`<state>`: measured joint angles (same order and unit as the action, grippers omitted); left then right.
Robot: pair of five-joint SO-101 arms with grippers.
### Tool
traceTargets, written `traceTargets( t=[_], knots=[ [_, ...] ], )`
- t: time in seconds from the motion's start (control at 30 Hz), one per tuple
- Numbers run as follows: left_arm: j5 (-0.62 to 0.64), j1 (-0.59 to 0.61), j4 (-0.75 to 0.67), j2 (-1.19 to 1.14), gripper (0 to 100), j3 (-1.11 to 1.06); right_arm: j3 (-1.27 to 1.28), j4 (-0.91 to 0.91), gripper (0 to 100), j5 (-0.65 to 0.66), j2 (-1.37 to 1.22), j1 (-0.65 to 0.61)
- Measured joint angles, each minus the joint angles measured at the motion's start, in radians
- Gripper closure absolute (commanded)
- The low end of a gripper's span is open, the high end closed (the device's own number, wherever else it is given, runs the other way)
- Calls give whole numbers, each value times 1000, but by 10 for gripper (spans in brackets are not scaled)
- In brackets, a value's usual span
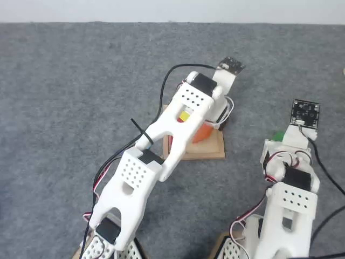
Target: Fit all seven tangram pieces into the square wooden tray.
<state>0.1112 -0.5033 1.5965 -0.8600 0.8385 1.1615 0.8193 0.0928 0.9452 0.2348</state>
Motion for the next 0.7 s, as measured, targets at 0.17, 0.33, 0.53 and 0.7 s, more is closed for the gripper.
traceTargets(
  t=[0.17,0.33,0.53,0.7],
  knots=[
    [8,60,0,0,798,20,0,0,891,0,0,-15],
    [8,192,57,12,799,135,0,28,891,21,0,-103],
    [-34,361,118,215,830,287,0,52,891,43,0,-190],
    [-57,496,121,451,830,81,-83,107,887,51,-74,-287]
  ],
)
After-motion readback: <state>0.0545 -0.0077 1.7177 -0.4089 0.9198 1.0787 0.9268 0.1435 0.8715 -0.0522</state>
